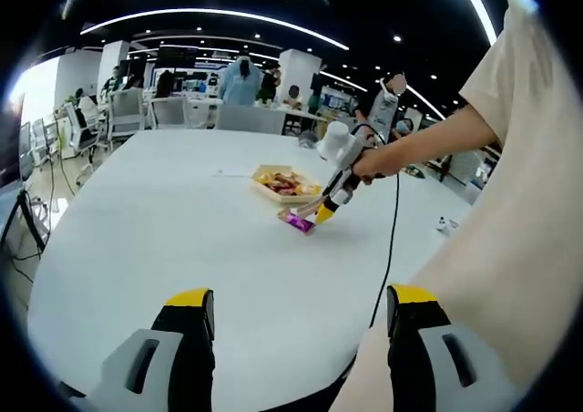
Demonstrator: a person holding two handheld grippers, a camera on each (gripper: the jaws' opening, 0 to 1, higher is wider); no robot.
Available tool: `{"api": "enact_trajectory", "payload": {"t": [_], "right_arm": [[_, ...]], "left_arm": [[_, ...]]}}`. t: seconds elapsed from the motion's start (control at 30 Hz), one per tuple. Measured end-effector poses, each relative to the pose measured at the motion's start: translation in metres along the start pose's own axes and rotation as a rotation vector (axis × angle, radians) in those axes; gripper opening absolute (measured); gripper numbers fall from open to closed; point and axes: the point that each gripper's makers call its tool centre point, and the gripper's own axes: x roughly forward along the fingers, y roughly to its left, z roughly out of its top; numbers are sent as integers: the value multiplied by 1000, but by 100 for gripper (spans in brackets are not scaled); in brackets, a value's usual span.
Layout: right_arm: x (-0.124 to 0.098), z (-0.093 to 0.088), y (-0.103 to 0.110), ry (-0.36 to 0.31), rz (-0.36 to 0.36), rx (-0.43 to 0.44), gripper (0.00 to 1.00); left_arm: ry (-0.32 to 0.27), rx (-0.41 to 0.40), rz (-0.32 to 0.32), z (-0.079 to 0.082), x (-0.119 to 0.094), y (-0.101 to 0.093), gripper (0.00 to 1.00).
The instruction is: Place the target food into the container with the food tongs after gripping and lifting it, then release it inside without dropping or visibly crushing the food.
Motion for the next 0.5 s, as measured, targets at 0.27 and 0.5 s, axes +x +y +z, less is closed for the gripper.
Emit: {"api": "enact_trajectory", "payload": {"t": [0.27, 0.5], "right_arm": [[5, 0, -2, 84, -13, 22, 22], [7, 0, 2, 138, 9, 44, 23]], "left_arm": [[-4, -10, 2, 0, 1, 7, 77], [-3, -15, 7, -1, 0, 13, 77]]}}
